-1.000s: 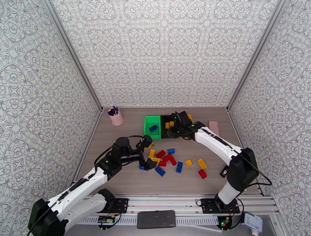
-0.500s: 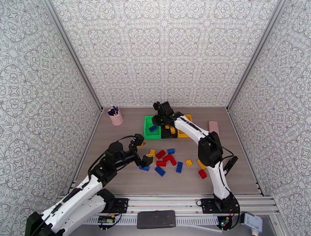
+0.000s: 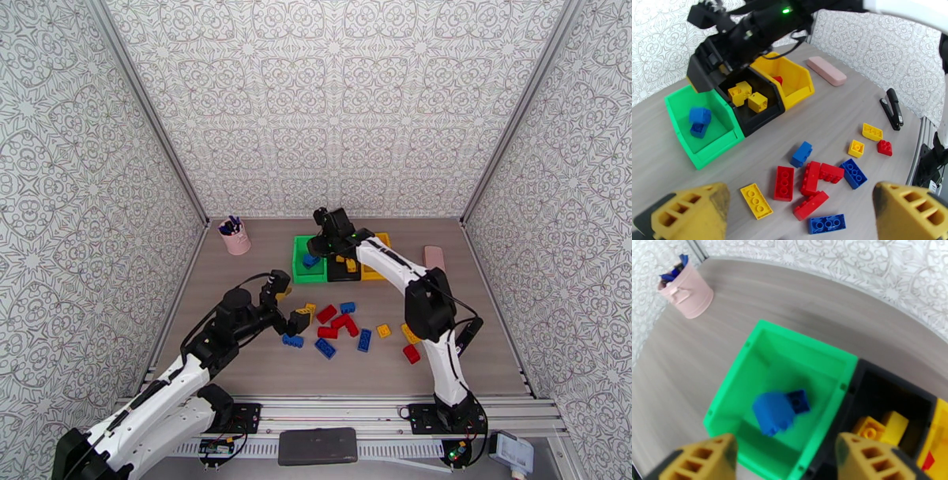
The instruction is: Sort the legos into containers by color
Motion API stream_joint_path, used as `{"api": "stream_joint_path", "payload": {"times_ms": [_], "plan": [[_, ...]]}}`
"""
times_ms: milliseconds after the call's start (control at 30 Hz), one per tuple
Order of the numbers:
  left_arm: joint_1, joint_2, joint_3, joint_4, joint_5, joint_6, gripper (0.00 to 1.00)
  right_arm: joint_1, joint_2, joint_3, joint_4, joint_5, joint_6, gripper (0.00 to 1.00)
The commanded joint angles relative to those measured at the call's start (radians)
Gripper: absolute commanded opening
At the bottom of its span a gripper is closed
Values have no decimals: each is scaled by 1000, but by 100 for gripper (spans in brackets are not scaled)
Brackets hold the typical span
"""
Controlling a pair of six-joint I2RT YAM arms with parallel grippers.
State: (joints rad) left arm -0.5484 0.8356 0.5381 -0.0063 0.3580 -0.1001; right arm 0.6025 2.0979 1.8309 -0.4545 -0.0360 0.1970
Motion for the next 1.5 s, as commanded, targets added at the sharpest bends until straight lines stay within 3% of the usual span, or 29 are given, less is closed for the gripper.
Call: {"api": "stream_joint_path", "payload": {"times_ms": [0,233,433,567,700,900,1467], "plan": [[-10,15,-11,50,94,60,100,-5,-176,-182,105,59,33,78],[-47,62,6,79,240,153,100,-22,-496,-602,114,176,104,82],[-62,125,23,121,365,198,100,-23,-707,-827,-53,272,181,83],[-65,152,33,134,405,218,100,-24,-819,-939,-168,254,247,90],[-71,171,39,128,458,245,100,-24,-853,-993,-313,229,360,94],[-85,224,84,46,517,297,100,-27,-918,-1113,-343,217,462,94],[-87,283,94,55,546,320,100,-50,-866,-1186,-406,95,536,98]]}}
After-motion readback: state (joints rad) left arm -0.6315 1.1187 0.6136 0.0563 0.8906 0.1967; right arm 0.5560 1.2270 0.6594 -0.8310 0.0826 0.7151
